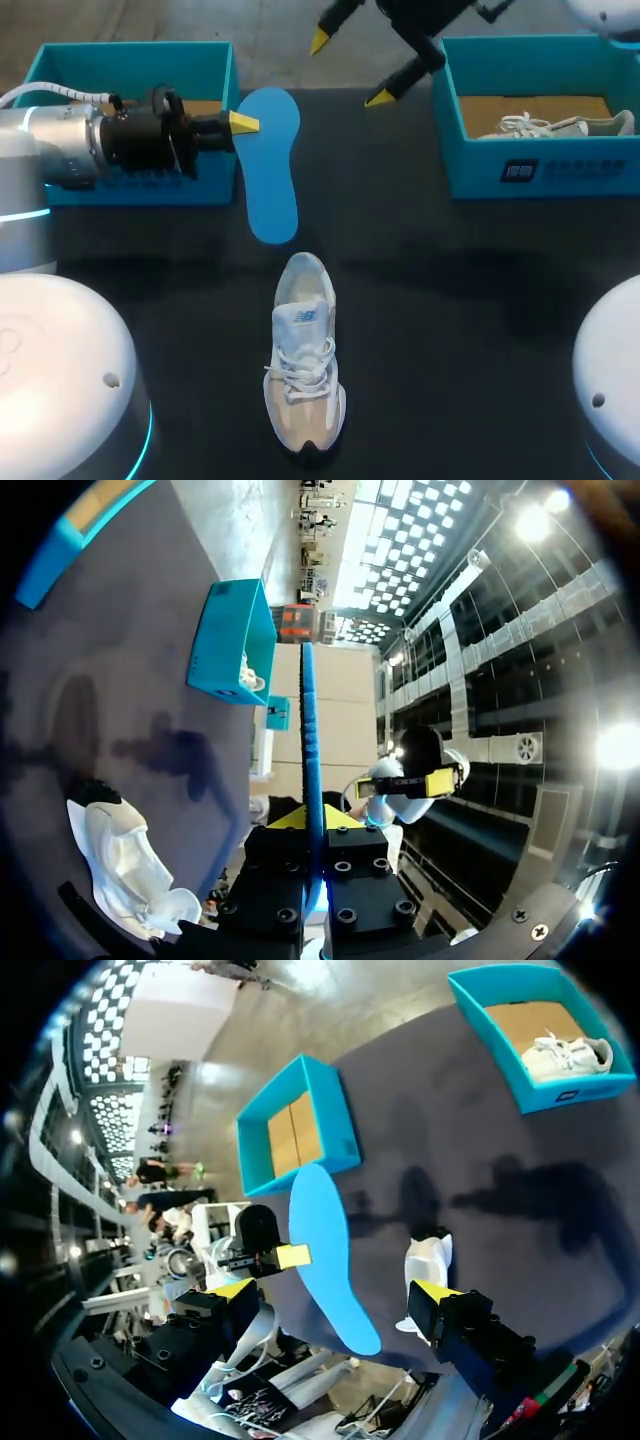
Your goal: Take the shoe out of the shoebox, open the shoe tongue, remove and reinsert the insole, then place the shoe into the shoebox
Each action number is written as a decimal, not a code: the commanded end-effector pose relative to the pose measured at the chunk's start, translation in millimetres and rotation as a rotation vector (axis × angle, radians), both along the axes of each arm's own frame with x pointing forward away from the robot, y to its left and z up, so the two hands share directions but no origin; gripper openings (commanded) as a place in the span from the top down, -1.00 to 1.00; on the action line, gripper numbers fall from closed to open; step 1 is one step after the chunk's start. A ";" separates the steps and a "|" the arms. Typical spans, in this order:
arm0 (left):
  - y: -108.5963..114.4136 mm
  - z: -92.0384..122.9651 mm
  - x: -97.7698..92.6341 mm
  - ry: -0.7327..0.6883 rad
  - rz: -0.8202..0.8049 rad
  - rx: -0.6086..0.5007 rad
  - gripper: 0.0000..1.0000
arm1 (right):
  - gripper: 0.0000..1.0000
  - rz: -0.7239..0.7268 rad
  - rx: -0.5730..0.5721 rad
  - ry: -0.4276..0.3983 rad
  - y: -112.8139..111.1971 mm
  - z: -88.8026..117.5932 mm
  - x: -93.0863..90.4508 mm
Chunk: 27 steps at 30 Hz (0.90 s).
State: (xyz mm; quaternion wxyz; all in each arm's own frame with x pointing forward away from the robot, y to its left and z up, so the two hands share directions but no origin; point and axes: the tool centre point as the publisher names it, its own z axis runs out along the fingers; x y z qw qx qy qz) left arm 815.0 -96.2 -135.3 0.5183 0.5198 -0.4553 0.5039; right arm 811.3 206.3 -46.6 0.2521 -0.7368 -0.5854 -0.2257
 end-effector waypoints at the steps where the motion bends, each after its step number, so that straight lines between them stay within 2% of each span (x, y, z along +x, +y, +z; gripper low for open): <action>1: 0.7 0.4 0.0 0.000 -0.002 0.004 1.00 | -1.00 0.033 -0.295 0.045 8.0 9.2 -1.1; 16: 0.7 0.4 0.0 0.000 -0.002 0.004 1.00 | -1.00 0.084 -0.507 -0.005 46.2 37.5 -4.4; 21: 0.7 0.4 0.0 0.000 -0.002 0.004 1.00 | -1.00 0.099 -0.585 -0.017 61.9 38.4 -3.4; 27: 0.7 0.4 0.0 0.000 -0.002 0.004 1.00 | -1.00 0.120 -0.627 -0.034 76.0 36.2 -0.6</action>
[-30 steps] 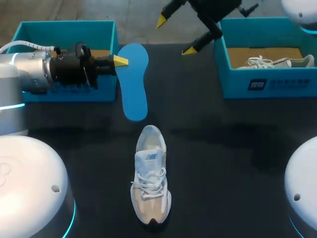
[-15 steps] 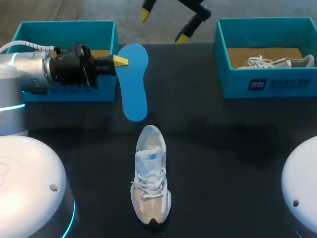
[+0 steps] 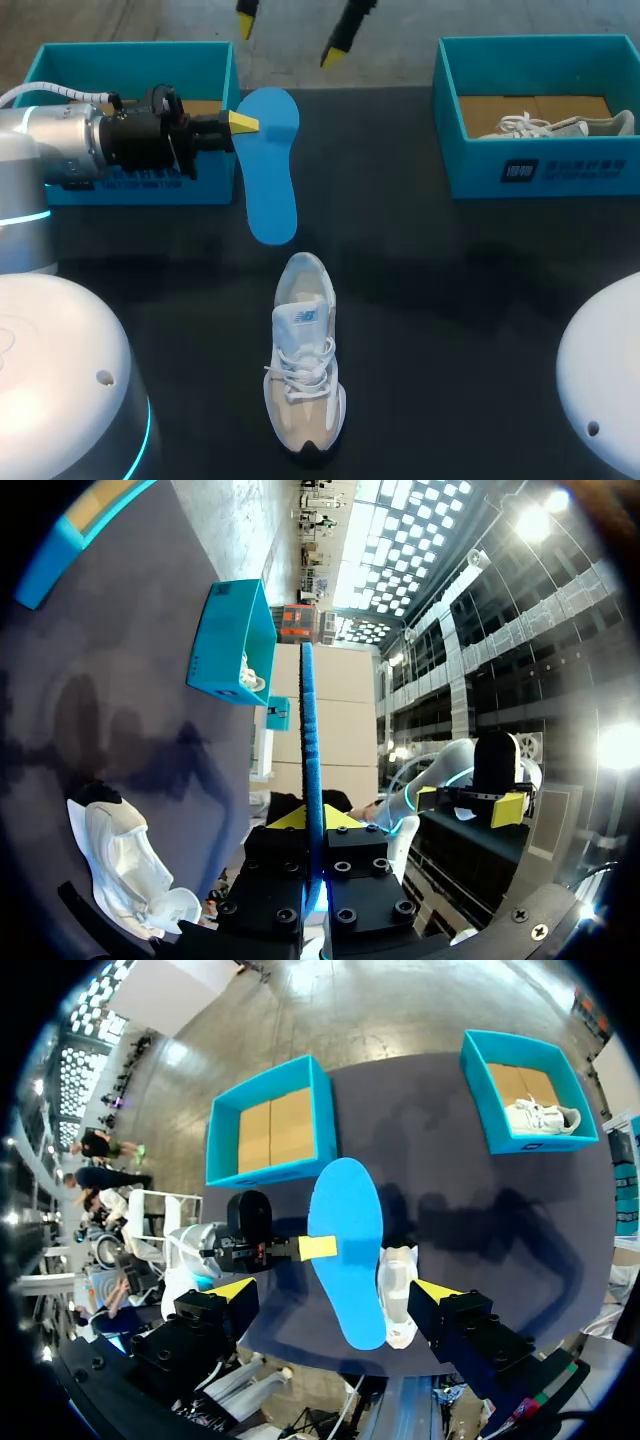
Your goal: Take the shoe out of the shoebox, open the shoe tongue, remove and reinsert the insole, then place the shoe into the shoebox
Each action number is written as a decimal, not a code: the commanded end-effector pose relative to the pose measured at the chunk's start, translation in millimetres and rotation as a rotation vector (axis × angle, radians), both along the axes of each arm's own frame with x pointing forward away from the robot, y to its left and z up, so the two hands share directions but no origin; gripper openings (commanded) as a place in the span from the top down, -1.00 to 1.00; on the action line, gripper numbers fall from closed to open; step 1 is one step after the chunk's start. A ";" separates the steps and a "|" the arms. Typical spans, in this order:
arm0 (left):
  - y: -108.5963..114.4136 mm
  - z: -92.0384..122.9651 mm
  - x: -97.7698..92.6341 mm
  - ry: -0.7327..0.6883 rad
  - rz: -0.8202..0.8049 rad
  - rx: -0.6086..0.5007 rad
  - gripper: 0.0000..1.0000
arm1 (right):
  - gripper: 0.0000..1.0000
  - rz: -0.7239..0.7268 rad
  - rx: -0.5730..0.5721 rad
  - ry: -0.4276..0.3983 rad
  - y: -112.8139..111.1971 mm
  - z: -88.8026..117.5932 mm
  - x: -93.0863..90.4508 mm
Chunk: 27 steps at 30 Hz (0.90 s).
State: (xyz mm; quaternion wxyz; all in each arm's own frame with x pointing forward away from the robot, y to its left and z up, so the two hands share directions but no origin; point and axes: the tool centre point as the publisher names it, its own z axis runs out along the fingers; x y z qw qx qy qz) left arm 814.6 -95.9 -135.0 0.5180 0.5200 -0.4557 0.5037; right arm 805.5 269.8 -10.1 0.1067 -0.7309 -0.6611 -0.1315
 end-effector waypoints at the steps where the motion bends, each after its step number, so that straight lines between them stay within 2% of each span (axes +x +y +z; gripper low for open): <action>1: 0.3 0.1 0.4 0.000 -0.002 0.003 1.00 | -1.00 0.002 -0.282 0.022 14.3 -0.6 5.3; 19: 0.3 0.1 0.4 0.000 -0.002 0.003 1.00 | -1.00 -0.022 -0.349 -0.023 31.1 -3.6 -5.2; 27: 0.3 0.1 0.4 0.000 -0.002 0.003 1.00 | -1.00 -0.020 -0.280 -0.010 26.5 -3.4 -7.3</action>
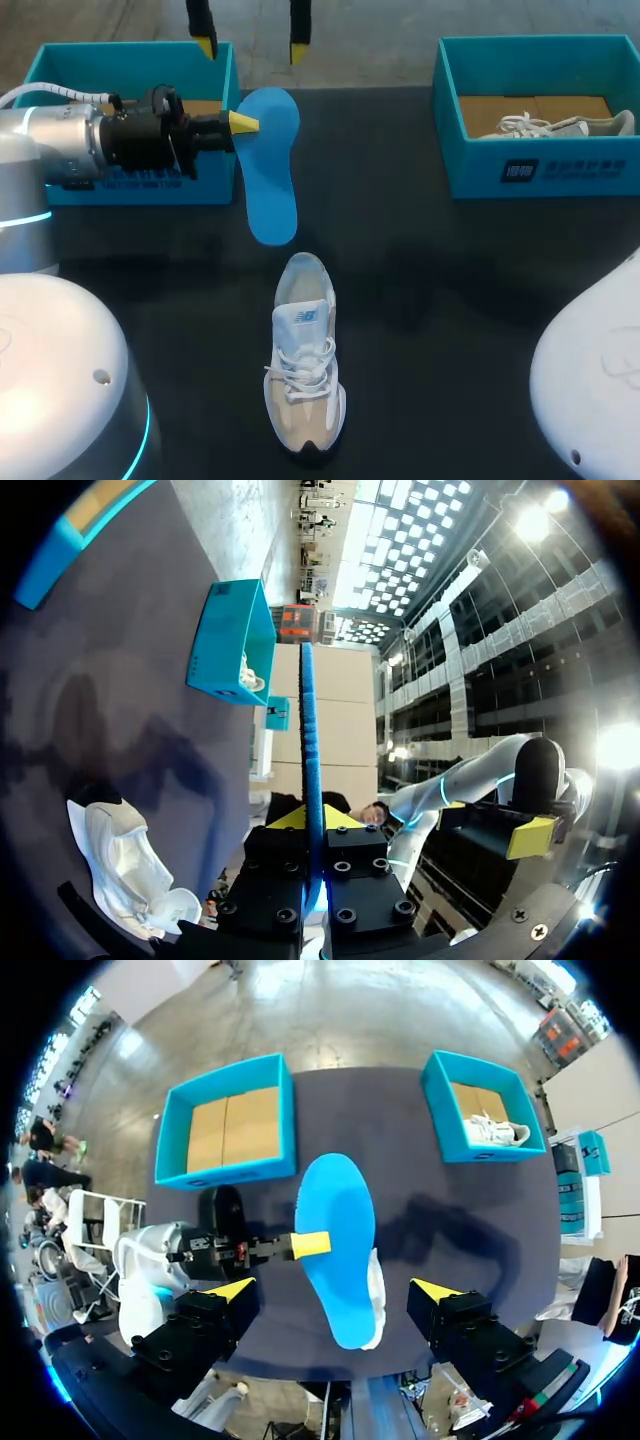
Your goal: Take the shoe out of the shoebox, open the shoe tongue, remove and reinsert the insole, then place the shoe into the shoebox
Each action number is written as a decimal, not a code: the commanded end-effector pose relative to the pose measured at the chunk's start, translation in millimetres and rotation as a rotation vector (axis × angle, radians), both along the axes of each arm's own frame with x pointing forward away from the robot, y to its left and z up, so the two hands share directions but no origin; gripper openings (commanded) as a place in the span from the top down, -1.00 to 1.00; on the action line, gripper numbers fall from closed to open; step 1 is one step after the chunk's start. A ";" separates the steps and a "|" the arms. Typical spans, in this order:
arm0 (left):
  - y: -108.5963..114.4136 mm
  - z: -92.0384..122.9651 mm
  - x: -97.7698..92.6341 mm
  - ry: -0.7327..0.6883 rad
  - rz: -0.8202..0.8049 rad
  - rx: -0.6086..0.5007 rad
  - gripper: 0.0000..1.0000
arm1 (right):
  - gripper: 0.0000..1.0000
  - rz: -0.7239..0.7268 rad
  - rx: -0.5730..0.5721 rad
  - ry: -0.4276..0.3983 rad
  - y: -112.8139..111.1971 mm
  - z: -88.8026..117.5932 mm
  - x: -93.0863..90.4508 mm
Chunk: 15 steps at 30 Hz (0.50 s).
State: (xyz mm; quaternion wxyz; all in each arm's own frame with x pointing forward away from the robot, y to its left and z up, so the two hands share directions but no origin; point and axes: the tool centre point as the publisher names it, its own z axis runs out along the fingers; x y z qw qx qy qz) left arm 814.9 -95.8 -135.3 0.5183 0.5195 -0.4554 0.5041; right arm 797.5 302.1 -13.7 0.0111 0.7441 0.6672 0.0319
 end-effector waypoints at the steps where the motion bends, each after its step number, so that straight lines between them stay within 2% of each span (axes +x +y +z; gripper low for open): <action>1: 0.3 0.5 0.1 0.000 -0.002 0.004 1.00 | -1.00 0.001 0.046 -0.006 -7.4 1.0 0.4; 15: 0.3 0.5 0.1 0.000 -0.002 0.004 1.00 | -1.00 0.003 0.346 -0.024 -44.1 1.9 -3.8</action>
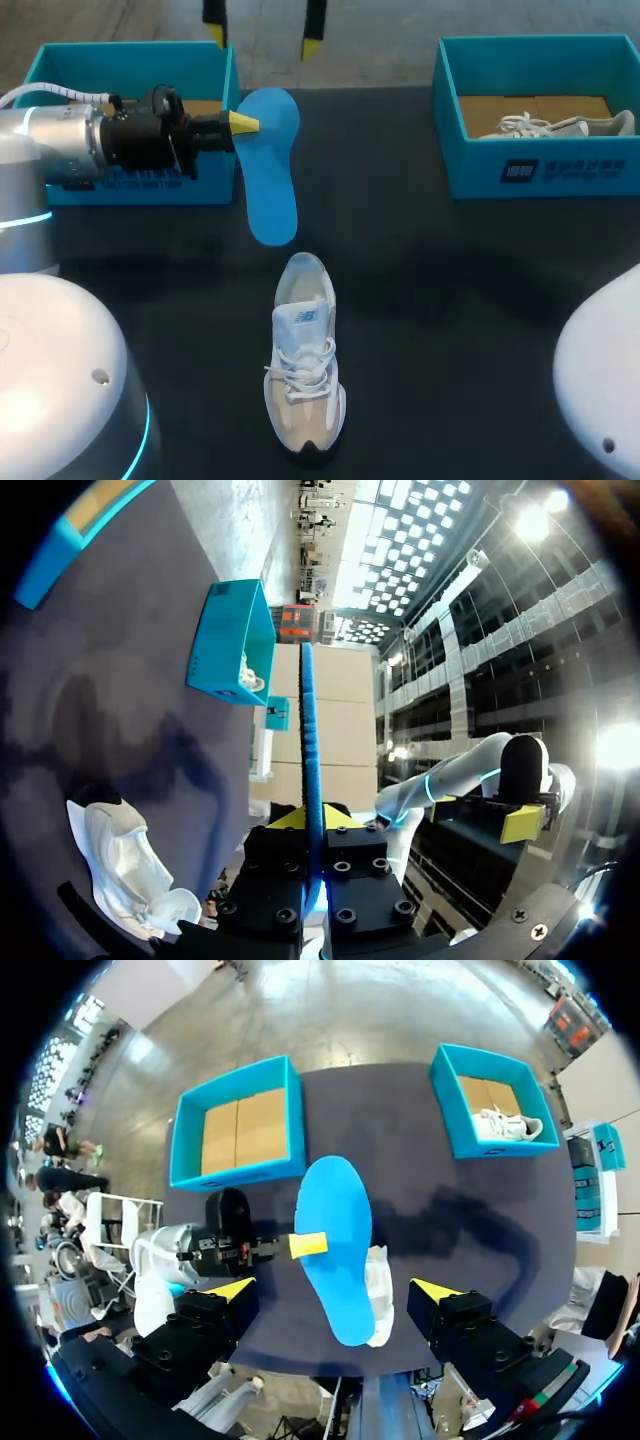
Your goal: Take the shoe out of the shoebox, open the shoe tongue, remove and reinsert the insole, then place the shoe into the shoebox
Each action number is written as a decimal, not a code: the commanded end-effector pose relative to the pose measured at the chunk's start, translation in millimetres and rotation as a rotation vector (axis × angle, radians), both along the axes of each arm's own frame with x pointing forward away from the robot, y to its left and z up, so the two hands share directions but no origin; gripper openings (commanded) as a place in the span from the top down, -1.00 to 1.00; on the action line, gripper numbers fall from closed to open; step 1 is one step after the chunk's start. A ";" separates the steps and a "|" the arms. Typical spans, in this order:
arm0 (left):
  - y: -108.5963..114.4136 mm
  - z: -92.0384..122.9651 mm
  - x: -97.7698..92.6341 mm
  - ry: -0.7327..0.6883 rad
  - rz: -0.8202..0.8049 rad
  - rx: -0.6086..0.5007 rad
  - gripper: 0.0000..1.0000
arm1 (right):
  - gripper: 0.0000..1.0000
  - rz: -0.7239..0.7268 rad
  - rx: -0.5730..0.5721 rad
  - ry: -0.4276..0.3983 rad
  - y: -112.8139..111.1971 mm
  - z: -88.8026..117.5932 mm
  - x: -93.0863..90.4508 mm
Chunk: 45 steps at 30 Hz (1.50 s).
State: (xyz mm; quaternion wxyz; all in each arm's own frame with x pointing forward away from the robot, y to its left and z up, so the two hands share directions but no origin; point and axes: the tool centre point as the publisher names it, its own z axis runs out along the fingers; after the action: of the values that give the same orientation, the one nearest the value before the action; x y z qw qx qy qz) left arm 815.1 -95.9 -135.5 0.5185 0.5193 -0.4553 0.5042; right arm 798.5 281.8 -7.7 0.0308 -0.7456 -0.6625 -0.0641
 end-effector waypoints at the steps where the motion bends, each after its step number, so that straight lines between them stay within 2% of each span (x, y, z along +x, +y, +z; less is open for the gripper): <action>1: 0.4 0.7 -0.1 0.001 -0.002 0.005 1.00 | -1.00 0.006 0.267 -0.035 -26.4 -4.1 -5.1; 15: 0.4 0.7 -0.1 0.001 -0.002 0.005 1.00 | -1.00 -0.003 0.626 -0.065 -57.5 -15.3 -4.7; 24: 0.4 0.7 -0.1 0.001 -0.002 0.005 1.00 | -1.00 -0.013 0.794 -0.071 -72.3 -24.3 -1.1; 33: 0.4 0.7 -0.1 0.001 -0.002 0.005 1.00 | -1.00 0.010 0.916 -0.071 -80.7 -29.6 -1.5; 45: 0.4 0.7 -0.1 0.001 -0.002 0.005 1.00 | -1.00 0.018 1.073 -0.081 -92.0 -56.1 3.2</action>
State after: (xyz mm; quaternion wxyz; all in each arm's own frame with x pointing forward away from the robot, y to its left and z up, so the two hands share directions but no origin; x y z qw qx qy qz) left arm 815.0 -95.6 -135.4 0.5184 0.5194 -0.4555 0.5040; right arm 802.7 195.0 -57.0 0.2627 -0.6913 -0.6099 -0.2847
